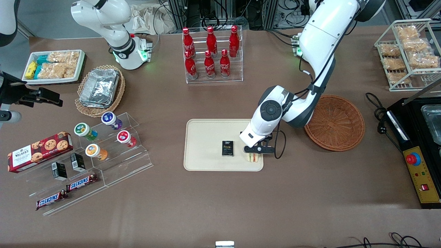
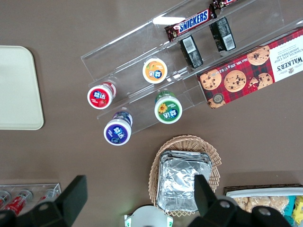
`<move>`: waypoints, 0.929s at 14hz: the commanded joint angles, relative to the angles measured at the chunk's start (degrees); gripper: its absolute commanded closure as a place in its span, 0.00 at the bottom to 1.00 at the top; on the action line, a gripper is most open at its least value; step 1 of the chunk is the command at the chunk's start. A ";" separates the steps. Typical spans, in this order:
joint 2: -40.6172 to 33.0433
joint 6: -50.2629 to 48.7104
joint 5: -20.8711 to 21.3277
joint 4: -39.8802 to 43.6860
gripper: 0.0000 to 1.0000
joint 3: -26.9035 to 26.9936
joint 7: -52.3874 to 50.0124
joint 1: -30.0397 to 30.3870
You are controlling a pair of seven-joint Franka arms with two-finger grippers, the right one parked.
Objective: Place sandwich from basket to tray
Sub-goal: 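Carry the sandwich to the white tray and lower it beside the black box, then open the left gripper to release the sandwich on the tray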
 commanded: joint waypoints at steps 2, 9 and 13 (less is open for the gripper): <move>-4.57 -2.65 0.95 0.72 0.00 0.58 -0.55 0.17; -20.99 -25.60 0.25 6.09 0.00 1.02 0.94 9.47; -29.97 -31.13 -1.85 2.66 0.00 6.28 16.81 12.12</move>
